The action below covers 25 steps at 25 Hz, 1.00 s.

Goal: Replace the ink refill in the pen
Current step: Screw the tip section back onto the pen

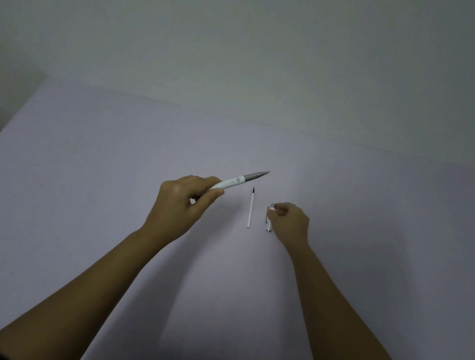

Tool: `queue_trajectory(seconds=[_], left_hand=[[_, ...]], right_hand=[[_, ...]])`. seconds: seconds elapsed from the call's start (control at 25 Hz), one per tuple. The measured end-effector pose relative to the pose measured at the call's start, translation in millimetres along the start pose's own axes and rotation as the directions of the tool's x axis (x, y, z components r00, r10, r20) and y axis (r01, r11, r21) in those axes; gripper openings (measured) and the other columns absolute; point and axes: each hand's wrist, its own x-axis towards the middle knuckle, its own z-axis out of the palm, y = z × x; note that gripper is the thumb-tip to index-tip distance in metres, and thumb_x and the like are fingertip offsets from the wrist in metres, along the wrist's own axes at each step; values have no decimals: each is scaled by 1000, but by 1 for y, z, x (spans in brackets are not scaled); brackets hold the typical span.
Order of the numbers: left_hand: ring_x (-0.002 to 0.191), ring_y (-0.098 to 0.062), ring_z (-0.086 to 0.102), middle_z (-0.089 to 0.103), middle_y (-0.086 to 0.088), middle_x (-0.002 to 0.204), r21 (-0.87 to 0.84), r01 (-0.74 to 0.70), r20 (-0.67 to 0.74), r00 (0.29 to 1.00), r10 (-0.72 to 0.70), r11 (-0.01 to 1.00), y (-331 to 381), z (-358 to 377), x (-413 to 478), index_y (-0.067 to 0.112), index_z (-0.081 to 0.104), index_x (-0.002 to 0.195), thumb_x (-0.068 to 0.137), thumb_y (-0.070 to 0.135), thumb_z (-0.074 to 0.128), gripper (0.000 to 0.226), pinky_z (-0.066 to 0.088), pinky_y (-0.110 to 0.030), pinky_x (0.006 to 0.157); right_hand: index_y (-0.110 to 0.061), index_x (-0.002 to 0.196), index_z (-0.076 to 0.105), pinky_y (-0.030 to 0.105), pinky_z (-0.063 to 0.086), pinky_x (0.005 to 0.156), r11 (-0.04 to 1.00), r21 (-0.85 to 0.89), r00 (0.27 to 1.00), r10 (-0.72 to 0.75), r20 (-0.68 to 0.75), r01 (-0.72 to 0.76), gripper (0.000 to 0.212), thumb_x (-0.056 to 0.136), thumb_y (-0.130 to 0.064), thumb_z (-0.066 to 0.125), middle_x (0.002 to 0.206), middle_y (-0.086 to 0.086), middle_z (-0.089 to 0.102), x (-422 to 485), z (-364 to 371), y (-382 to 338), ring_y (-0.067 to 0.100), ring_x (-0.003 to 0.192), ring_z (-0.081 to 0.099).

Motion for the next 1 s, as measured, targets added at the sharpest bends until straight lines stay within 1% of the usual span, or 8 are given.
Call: queue_trajectory(seconds=[0.08,0.12,0.2,0.28,0.36,0.56,0.76,1.0], left_hand=[[60,8,47,55,8,61,-5,-13,-6,1000,13,1000,8,-4,-1,13,71,96,86,30,54,26,33,-3,56],[60,8,47,55,8,61,-5,-20,-12,1000,20,1000,13,-6,-1,14,71,96,86,31,53,26,33,-3,56],[59,7,47,51,9,58,4,-33,-33,999,33,999,22,-11,-4,14,71,94,86,32,52,27,33,-4,55],[56,6,46,46,9,55,30,-29,-57,998,31,999,29,-17,-7,14,70,90,86,34,51,27,33,-7,53],[56,0,47,45,7,53,54,-24,-75,997,28,998,35,-23,-9,13,70,88,86,31,55,23,33,-10,52],[65,-22,48,51,-6,50,74,-63,-100,993,70,995,50,-36,-14,10,70,85,86,30,55,25,33,-19,50],[65,-23,48,54,-9,51,63,-116,-125,984,123,991,62,-42,-18,10,70,85,85,38,48,35,34,-23,50],[62,-22,47,53,-10,50,66,-109,-123,986,117,992,72,-41,-19,12,69,84,85,40,48,35,34,-26,51]], right_hand=[[-5,98,65,-1,39,49,989,151,999,-4,-42,11,20,81,-15,64,96,12,70,-4,-17,-23,18,80,60],[-9,96,63,2,41,54,974,224,998,-10,-57,23,19,80,-18,66,96,10,70,-5,-25,-34,18,81,60],[-16,94,60,20,52,72,926,371,997,-48,-68,70,20,78,-25,67,100,10,70,-9,-40,-56,22,89,65],[-23,97,58,38,55,87,860,496,993,-95,-74,119,22,78,-29,67,102,12,69,-17,-53,-74,26,97,66],[-32,93,61,43,52,94,809,561,985,-149,-87,172,17,77,-30,67,100,12,69,-27,-63,-85,25,98,66],[-30,87,66,44,50,98,746,626,971,-215,-100,229,10,81,-23,66,96,10,71,-52,-77,-100,22,92,67],[-23,94,65,39,50,99,711,660,963,-258,-78,244,11,85,-17,64,100,12,69,-73,-85,-109,16,89,66],[-33,89,67,41,50,100,730,613,942,-328,-75,304,14,83,-21,65,94,5,72,-88,-82,-114,17,93,68]])
